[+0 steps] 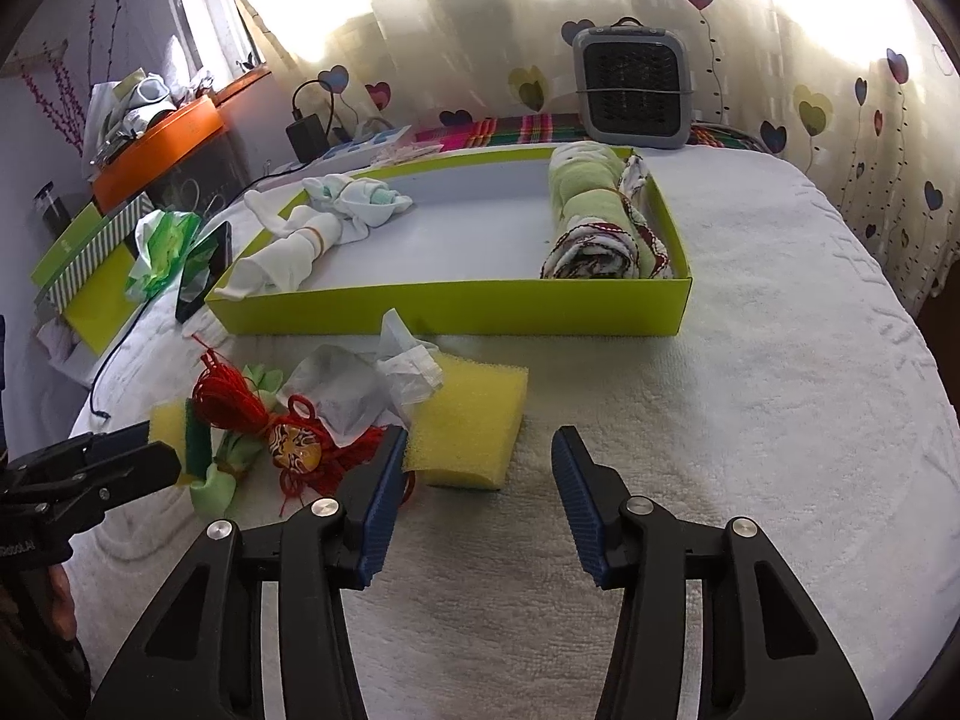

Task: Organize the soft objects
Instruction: 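Grasp a yellow sponge with the right gripper while the left grasps another yellow sponge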

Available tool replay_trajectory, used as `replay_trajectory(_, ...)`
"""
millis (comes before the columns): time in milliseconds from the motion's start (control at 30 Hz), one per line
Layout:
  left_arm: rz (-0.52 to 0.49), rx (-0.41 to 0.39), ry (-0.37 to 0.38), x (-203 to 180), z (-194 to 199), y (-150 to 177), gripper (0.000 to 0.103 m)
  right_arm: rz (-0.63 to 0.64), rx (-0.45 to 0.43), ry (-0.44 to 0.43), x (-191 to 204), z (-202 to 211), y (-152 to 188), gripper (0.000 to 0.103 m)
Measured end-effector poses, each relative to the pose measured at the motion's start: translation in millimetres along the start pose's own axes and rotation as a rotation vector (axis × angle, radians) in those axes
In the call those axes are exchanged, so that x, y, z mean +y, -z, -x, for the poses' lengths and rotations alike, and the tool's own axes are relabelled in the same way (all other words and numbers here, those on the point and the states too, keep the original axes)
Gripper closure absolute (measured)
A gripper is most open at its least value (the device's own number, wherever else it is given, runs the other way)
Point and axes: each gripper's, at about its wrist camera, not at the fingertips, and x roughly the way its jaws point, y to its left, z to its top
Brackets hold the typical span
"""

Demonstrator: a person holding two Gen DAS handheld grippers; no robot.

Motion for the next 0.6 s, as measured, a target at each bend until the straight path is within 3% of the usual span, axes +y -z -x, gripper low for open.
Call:
replay_trajectory(200,-0.031,0.002,-0.016,-8,-1,1,0.049,0.007,-0.011,-0.005,0,2,1,0.07)
replay_trajectory(600,0.012,0.007,-0.006,-2,-7,0,0.049,-0.021,-0.044,-0.005,-6,11,2,0.072)
